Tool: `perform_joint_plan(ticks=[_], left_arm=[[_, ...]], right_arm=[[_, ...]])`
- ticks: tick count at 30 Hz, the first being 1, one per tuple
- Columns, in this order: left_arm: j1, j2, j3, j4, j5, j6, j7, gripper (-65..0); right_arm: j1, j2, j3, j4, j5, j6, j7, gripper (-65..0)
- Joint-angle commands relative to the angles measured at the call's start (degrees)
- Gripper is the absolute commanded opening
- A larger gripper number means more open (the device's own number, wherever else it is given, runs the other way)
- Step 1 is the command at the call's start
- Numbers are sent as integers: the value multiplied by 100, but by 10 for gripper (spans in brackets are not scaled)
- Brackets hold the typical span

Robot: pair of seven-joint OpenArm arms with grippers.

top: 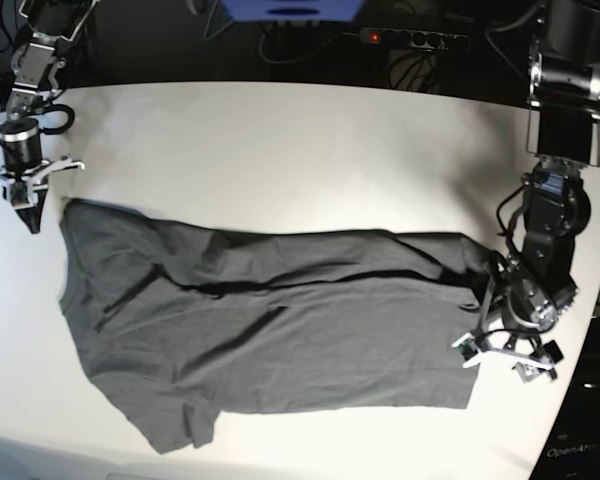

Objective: Fold the T-shirt properly
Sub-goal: 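Open both grippers and raise them off the folded shirt, then move the left gripper to the folded edge and pinch the fabric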

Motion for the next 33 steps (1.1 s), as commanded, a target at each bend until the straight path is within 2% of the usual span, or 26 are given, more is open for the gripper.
perform_joint_plan(ticks=[1,3,7,9,12,15,28,33], left_arm=[[-121,-50,-5,44,24,36,-156,-140],[-104,-59,12,-105,33,36,-463,-138],[-95,-111,320,-484,60,36,-736,-138],[-104,-103,338,-730,271,36,-789,-138],[-95,-32,320,-949,640,36,-1255,-138],[-95,73,311,-1011,851,36,-1457,-138],[-86,82,302,-527,921,36,-1431,-138],[177,91,302,-334,1598,36,-1483,-138]], right_arm=[[60,100,36,111,85,-47,184,-640],[60,100,36,111,85,-47,184,-638],[60,91,36,111,85,-47,43,-638],[60,91,36,111,85,-47,-19,-638],[69,91,36,111,85,-47,-19,-638],[69,91,36,111,85,-47,-19,-637],[69,-5,36,111,76,-47,-19,-637],[69,-5,36,111,76,-47,-19,-637]])
